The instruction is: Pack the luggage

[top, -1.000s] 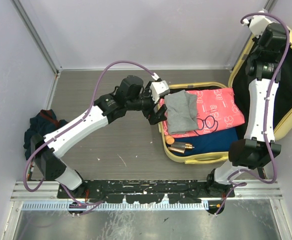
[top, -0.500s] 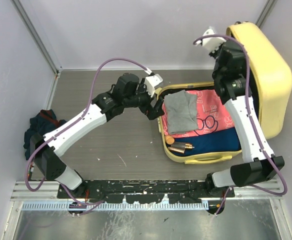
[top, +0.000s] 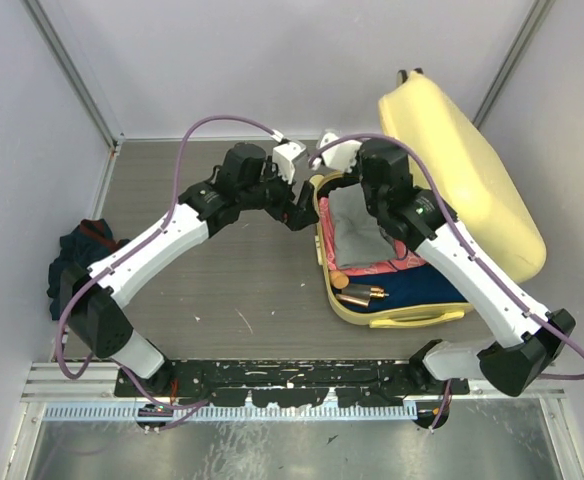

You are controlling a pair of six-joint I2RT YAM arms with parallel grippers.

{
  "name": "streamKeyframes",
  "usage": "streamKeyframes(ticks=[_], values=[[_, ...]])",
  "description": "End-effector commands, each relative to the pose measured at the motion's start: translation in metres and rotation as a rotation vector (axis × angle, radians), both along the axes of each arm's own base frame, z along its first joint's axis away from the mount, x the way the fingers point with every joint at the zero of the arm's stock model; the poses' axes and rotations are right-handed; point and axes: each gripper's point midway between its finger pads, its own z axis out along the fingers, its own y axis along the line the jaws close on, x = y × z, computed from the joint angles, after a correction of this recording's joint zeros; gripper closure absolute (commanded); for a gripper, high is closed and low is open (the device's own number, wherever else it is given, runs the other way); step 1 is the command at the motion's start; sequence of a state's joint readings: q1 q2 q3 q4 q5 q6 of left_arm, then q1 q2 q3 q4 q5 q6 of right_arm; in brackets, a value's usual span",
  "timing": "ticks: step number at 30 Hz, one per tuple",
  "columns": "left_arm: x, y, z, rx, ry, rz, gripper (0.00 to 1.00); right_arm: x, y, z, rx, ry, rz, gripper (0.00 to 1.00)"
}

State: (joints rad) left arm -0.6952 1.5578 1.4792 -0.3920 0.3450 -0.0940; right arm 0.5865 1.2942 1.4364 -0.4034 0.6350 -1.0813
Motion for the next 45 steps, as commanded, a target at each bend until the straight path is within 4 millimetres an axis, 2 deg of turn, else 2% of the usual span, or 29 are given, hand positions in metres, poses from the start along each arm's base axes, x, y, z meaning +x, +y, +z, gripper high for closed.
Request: streamKeyframes(ticks=[1, 6, 9, 10, 13, 15, 17, 19, 22, 25, 27, 31, 34, 35, 38, 40, 42, 45], values=[[0.014, 0.012, -0.004, -0.052, 0.045, 0.059, 0.12, -0.033, 0.010, -0.019, 0.057, 0.101, 0.032, 0.91], [0.019, 0.043, -0.026, -0.017, 0.093, 0.128, 0.17, -0.066, 0.064, -0.054, 0.232, 0.312, 0.220, 0.90], [0.016, 0.067, -0.045, 0.017, 0.124, 0.184, 0.17, -0.095, 0.097, -0.076, 0.374, 0.485, 0.352, 0.87], [0.015, 0.074, -0.052, 0.026, 0.140, 0.202, 0.17, -0.109, 0.111, -0.081, 0.423, 0.548, 0.425, 0.86], [0.010, 0.092, -0.069, 0.044, 0.181, 0.242, 0.17, -0.139, 0.132, -0.087, 0.534, 0.662, 0.554, 0.77], [0.005, 0.093, -0.075, 0.046, 0.196, 0.228, 0.17, -0.162, 0.147, -0.085, 0.586, 0.740, 0.669, 0.65], [-0.001, 0.089, -0.079, 0.033, 0.213, 0.189, 0.17, -0.175, 0.157, -0.073, 0.653, 0.758, 0.742, 0.50], [-0.006, 0.084, -0.081, 0.017, 0.230, 0.159, 0.18, -0.173, 0.160, -0.061, 0.713, 0.731, 0.746, 0.41], [-0.010, 0.077, -0.085, 0.003, 0.265, 0.120, 0.21, -0.151, 0.150, -0.044, 0.801, 0.693, 0.672, 0.40], [-0.010, 0.074, -0.088, 0.000, 0.278, 0.104, 0.22, -0.118, 0.117, -0.034, 0.883, 0.673, 0.570, 0.40], [-0.009, 0.072, -0.088, 0.000, 0.280, 0.094, 0.23, -0.093, 0.085, -0.028, 0.911, 0.636, 0.480, 0.40], [-0.006, 0.070, -0.085, -0.004, 0.274, 0.091, 0.23, -0.046, 0.000, -0.026, 0.909, 0.565, 0.289, 0.40], [-0.003, 0.071, -0.084, -0.001, 0.264, 0.099, 0.23, -0.024, -0.079, -0.035, 0.919, 0.538, 0.126, 0.40], [-0.002, 0.071, -0.084, 0.001, 0.260, 0.104, 0.23, -0.016, -0.107, -0.046, 0.923, 0.548, 0.063, 0.40], [-0.001, 0.072, -0.084, 0.002, 0.260, 0.116, 0.23, -0.010, -0.188, -0.062, 0.854, 0.524, -0.093, 0.41], [-0.002, 0.071, -0.084, -0.012, 0.268, 0.110, 0.23, -0.008, -0.230, -0.076, 0.780, 0.519, -0.165, 0.42], [-0.003, 0.069, -0.083, -0.031, 0.277, 0.107, 0.23, -0.007, -0.264, -0.089, 0.723, 0.525, -0.223, 0.43], [-0.002, 0.068, -0.080, -0.053, 0.290, 0.109, 0.23, -0.005, -0.301, -0.108, 0.667, 0.552, -0.296, 0.43]])
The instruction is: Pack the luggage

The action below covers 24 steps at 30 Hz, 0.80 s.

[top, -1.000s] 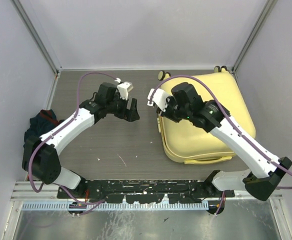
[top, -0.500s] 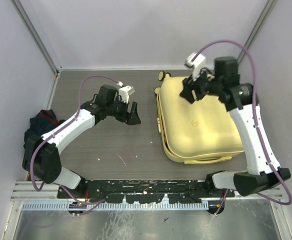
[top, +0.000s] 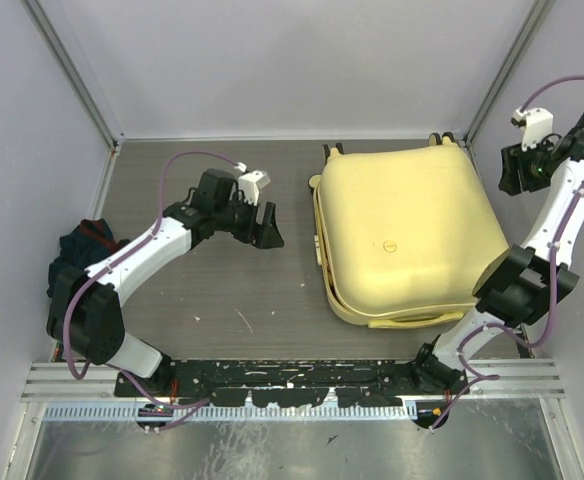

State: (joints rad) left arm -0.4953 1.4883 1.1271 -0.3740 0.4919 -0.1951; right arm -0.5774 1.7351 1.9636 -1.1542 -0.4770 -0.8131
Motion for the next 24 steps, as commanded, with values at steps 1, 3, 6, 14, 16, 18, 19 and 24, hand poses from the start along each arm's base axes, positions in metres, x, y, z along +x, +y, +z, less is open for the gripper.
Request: streamKeyframes(ticks=[1, 3, 6, 14, 16, 18, 19, 24], values=[[0.013, -0.010, 0.029, -0.096, -0.057, 0.000, 0.23, -0.004, -0.041, 0.001, -0.172, 0.031, 0.033, 0.43], [0.014, -0.009, 0.034, -0.143, -0.028, 0.007, 0.22, -0.010, -0.054, -0.022, -0.191, 0.093, 0.040, 0.44], [0.020, -0.007, 0.043, -0.239, 0.011, 0.025, 0.22, -0.021, -0.065, -0.062, -0.191, 0.162, 0.038, 0.45], [0.023, 0.003, 0.047, -0.295, 0.024, 0.049, 0.22, -0.053, -0.011, -0.143, 0.028, 0.254, 0.215, 0.44], [0.028, 0.013, 0.048, -0.314, 0.042, 0.081, 0.22, -0.058, 0.009, -0.155, 0.093, 0.270, 0.229, 0.44], [0.036, 0.025, 0.051, -0.341, 0.050, 0.113, 0.22, -0.063, 0.028, -0.166, 0.132, 0.290, 0.249, 0.44], [0.039, 0.031, 0.053, -0.351, 0.053, 0.125, 0.22, -0.065, 0.038, -0.170, 0.148, 0.296, 0.267, 0.44], [0.058, 0.069, 0.061, -0.333, 0.027, 0.210, 0.22, -0.070, 0.099, -0.172, 0.223, 0.296, 0.354, 0.44]])
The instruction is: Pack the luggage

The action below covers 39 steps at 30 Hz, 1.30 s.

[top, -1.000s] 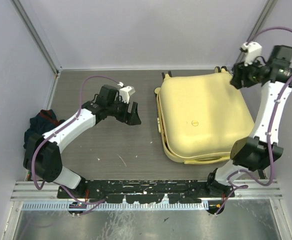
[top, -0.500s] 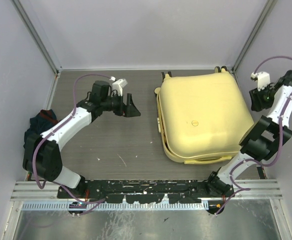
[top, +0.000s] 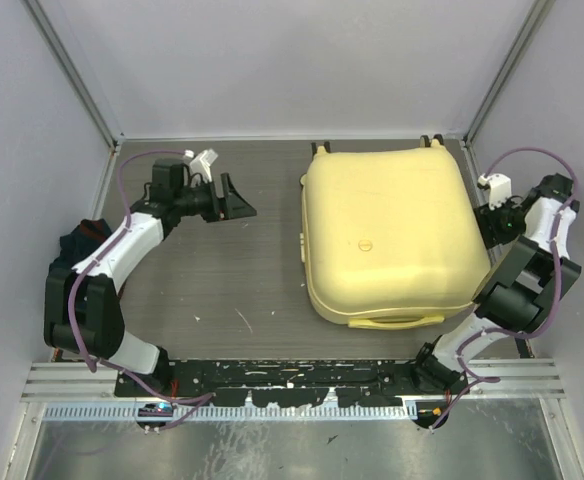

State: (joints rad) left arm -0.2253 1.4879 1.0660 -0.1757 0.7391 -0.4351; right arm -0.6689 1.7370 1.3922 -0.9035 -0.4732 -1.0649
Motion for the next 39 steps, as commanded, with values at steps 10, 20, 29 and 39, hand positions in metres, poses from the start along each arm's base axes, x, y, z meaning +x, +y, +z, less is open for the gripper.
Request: streamKeyframes(ticks=[10, 20, 29, 39], values=[[0.049, 0.144, 0.021, 0.202, 0.033, 0.352, 0.22, -0.032, 0.263, 0.021, 0.314, 0.015, 0.443, 0.42], [0.009, 0.233, 0.019, 0.283, 0.156, 0.589, 0.17, -0.046, 0.396, 0.038, 0.440, -0.069, 0.611, 0.38], [-0.057, 0.299, -0.002, 0.431, 0.331, 0.873, 0.20, -0.067, 0.453, 0.066, 0.529, -0.123, 0.697, 0.34], [-0.116, 0.280, -0.042, 0.379, 0.589, 0.927, 0.30, -0.051, 0.472, 0.077, 0.649, -0.147, 0.602, 0.32]])
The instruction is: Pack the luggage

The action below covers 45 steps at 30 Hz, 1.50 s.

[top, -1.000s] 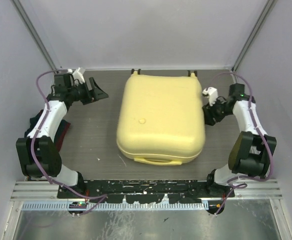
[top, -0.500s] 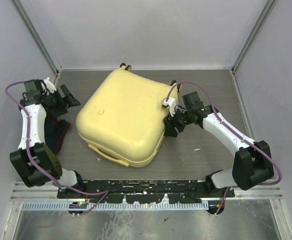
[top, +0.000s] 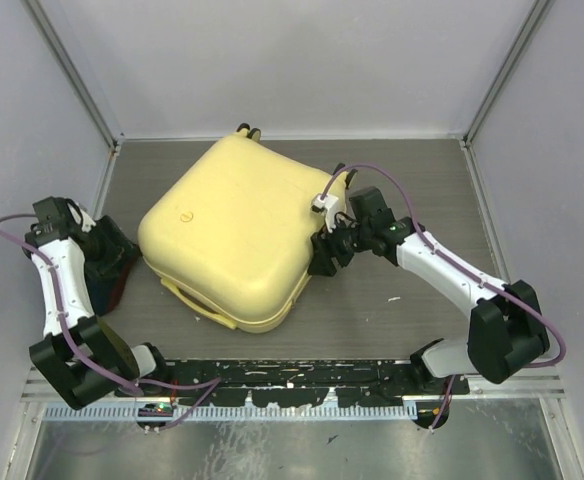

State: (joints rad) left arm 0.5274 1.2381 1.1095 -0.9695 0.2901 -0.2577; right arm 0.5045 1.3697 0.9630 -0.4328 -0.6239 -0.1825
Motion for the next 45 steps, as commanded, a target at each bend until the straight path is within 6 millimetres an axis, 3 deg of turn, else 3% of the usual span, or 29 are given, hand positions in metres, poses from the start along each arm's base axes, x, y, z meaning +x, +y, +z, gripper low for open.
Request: streamKeyframes(ticks=[1, 4, 6, 14, 18, 20, 22, 25, 28, 31, 34, 37, 41, 45], values=[[-0.027, -0.010, -0.014, -0.045, 0.105, 0.062, 0.31, 0.027, 0.035, 0.048, 0.204, -0.120, -0.003, 0.32], [-0.022, -0.017, -0.019, -0.104, 0.111, 0.057, 0.35, 0.025, 0.036, 0.061, 0.205, -0.146, 0.032, 0.31], [-0.014, -0.026, -0.018, -0.166, 0.086, 0.040, 0.37, 0.029, 0.023, 0.069, 0.208, -0.136, -0.005, 0.31], [0.037, -0.056, -0.038, -0.264, 0.052, -0.103, 0.41, 0.074, -0.086, 0.110, 0.353, -0.037, -0.321, 0.31], [0.070, -0.065, -0.041, -0.289, 0.024, -0.155, 0.44, 0.105, -0.153, 0.100, 0.352, -0.005, -0.565, 0.31], [0.088, -0.084, -0.047, -0.299, 0.029, -0.231, 0.45, 0.120, -0.187, 0.089, 0.348, 0.028, -0.691, 0.32], [0.105, -0.100, -0.051, -0.292, 0.029, -0.306, 0.47, 0.133, -0.214, 0.079, 0.332, 0.053, -0.785, 0.32], [0.136, -0.121, -0.056, -0.280, 0.013, -0.400, 0.47, 0.140, -0.237, 0.074, 0.300, 0.033, -0.830, 0.32], [0.165, -0.123, -0.054, -0.264, -0.009, -0.429, 0.47, 0.131, -0.239, 0.080, 0.297, -0.027, -0.790, 0.32], [0.172, -0.106, -0.047, -0.224, -0.026, -0.400, 0.46, 0.111, -0.229, 0.081, 0.291, -0.076, -0.729, 0.32], [0.156, -0.082, -0.043, -0.248, -0.020, -0.267, 0.45, 0.086, -0.220, 0.071, 0.261, -0.140, -0.681, 0.33], [0.131, -0.071, -0.040, -0.271, -0.024, -0.179, 0.44, 0.068, -0.215, 0.051, 0.241, -0.244, -0.668, 0.34], [0.099, -0.083, -0.045, -0.310, -0.013, -0.164, 0.43, 0.066, -0.200, 0.036, 0.222, -0.404, -0.614, 0.35], [0.086, -0.091, -0.046, -0.334, -0.020, -0.145, 0.43, 0.062, -0.178, 0.017, 0.168, -0.461, -0.517, 0.37]])
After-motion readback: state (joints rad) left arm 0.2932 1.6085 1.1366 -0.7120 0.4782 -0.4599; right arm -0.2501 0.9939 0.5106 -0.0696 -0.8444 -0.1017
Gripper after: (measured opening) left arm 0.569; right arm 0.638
